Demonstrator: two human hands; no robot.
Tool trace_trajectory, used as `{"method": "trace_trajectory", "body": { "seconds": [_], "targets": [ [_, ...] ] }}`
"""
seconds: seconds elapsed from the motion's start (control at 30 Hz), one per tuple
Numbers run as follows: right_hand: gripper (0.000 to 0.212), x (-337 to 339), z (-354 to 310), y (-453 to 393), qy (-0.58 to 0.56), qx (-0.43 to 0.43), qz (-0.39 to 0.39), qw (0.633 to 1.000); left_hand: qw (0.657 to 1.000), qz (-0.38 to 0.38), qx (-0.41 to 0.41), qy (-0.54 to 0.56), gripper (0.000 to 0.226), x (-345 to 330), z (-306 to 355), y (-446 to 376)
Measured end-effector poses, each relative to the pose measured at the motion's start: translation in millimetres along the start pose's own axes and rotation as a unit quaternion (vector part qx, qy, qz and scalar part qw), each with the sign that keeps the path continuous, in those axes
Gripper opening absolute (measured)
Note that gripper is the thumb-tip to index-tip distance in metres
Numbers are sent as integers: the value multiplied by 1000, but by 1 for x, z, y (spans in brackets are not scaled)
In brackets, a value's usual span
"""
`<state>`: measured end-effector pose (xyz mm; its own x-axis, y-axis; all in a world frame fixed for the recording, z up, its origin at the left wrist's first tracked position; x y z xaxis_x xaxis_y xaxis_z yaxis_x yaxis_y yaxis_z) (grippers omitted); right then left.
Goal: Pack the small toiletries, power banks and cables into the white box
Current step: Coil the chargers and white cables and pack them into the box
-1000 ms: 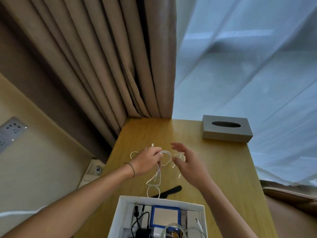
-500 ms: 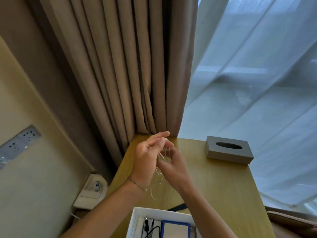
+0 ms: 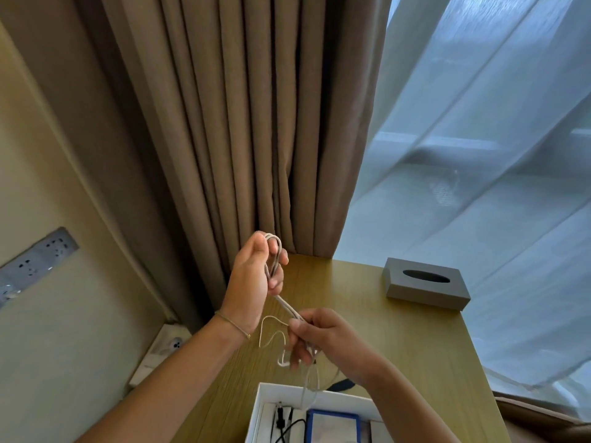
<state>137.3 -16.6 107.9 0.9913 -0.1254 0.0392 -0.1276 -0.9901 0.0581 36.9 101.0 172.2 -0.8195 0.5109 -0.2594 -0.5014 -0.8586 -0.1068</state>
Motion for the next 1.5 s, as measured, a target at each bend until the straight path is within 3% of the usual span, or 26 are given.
{"method": "trace_trajectory", "body": {
  "seconds": [0.1,0.2,0.3,0.37,0.47,0.5,0.57,0.63,0.7,0.77,0.8,0.9,0.93,1.0,1.13,1.23,1.4,1.5],
  "targets": [
    [26,7,3,9,13,-48,-3,999,985,-29,-88,-149,38,8,-1,1],
    [26,14,-1,11,88,-90,-3,992,935,-97,-162,-301,34,15,-13,7],
    [24,17,-8,11,197,-114,-5,974,891,-183,-157,-385,31,18,-29,13],
    [23,18,-12,12,243,-117,-8,963,860,-233,-135,-433,43,19,-34,14],
    [24,18,-16,12,278,-120,-20,953,759,-310,-111,-561,87,20,-41,19],
    [23,19,-15,12,287,-127,-24,949,712,-330,-126,-607,84,19,-43,22],
    [22,21,-12,11,316,-132,-34,939,629,-347,-182,-671,53,14,-50,29],
    [21,21,-12,10,368,-122,-50,921,570,-360,-209,-709,50,10,-54,33],
    [20,21,-13,11,391,-109,-76,911,532,-378,-238,-719,55,11,-59,36],
    [19,23,-15,15,381,-100,-96,914,556,-384,-255,-692,56,15,-59,39],
    [19,26,-16,17,369,-96,-93,920,602,-383,-230,-662,59,18,-58,40],
    [9,39,-17,24,315,-68,-63,945,830,-356,-53,-425,65,28,-61,46],
    [7,41,-17,26,298,-55,-53,952,880,-335,-15,-337,58,30,-62,48],
    [6,41,-12,28,259,-37,-28,965,928,-283,7,-242,44,32,-66,53],
    [12,28,5,26,139,-13,64,988,978,-126,6,-165,35,30,-73,57],
    [16,13,20,24,84,-20,123,989,993,-35,31,-109,40,26,-75,55],
    [19,-15,33,21,54,-15,122,991,979,24,187,72,52,17,-80,53],
    [25,-20,40,20,65,-45,129,988,967,75,212,118,48,17,-82,49]
  ]
}}
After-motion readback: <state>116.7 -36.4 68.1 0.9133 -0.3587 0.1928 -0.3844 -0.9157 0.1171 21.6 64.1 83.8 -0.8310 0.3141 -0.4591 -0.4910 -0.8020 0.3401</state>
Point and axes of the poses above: each hand's wrist, its own y-axis away from the middle knuckle, its own x-axis out of the back of the hand, z = x × y, the point moved 2 cm from there along -y, towards the middle knuckle, and after that the axes turned 6 degrees about z, right-handed, at the moved point
